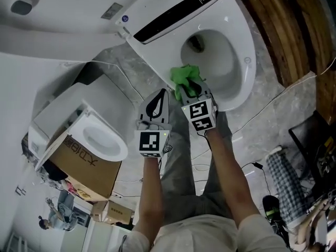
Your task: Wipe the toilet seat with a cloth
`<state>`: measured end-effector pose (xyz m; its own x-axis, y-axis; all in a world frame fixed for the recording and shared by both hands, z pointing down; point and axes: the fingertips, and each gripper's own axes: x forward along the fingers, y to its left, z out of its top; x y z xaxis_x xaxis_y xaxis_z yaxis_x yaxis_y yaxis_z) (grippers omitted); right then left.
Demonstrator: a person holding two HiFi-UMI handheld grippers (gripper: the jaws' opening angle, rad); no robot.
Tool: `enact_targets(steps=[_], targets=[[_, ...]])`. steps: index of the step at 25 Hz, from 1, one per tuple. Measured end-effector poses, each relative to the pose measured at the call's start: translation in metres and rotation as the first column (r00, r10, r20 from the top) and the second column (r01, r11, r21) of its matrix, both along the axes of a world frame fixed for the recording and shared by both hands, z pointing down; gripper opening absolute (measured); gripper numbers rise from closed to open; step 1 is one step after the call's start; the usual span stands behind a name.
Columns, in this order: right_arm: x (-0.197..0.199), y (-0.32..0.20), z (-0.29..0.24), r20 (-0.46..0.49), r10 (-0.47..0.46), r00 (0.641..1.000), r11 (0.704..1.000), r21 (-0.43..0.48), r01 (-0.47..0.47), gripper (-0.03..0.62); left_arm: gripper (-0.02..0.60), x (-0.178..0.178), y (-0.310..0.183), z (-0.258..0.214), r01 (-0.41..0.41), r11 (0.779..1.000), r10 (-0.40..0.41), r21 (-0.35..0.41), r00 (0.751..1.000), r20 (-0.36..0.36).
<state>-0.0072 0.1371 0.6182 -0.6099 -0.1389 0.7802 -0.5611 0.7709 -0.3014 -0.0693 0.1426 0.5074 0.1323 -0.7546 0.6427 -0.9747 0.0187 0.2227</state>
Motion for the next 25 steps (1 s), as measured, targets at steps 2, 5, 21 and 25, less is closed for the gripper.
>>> enact_targets(steps=[2,5,21,25], targets=[[0.009,0.006,0.002,0.000,-0.018,1.000,1.000,-0.007,0.018,0.095,0.012,0.004,0.003,0.002,0.022,1.000,-0.022,-0.009,1.000,-0.002],[0.023,0.013,0.002,0.004,-0.032,0.999,0.999,-0.017,0.032,0.095,0.012,0.013,0.005,0.005,0.039,0.999,-0.039,-0.014,0.999,0.003],[0.097,0.036,0.006,0.008,-0.027,1.000,0.997,-0.070,0.027,0.097,0.012,0.088,-0.010,0.007,-0.025,0.999,0.025,-0.021,0.999,0.020],[0.114,0.042,0.005,0.006,-0.030,1.000,0.997,-0.067,0.030,0.097,0.012,0.103,-0.019,0.004,-0.050,0.999,0.050,-0.014,0.998,0.025]])
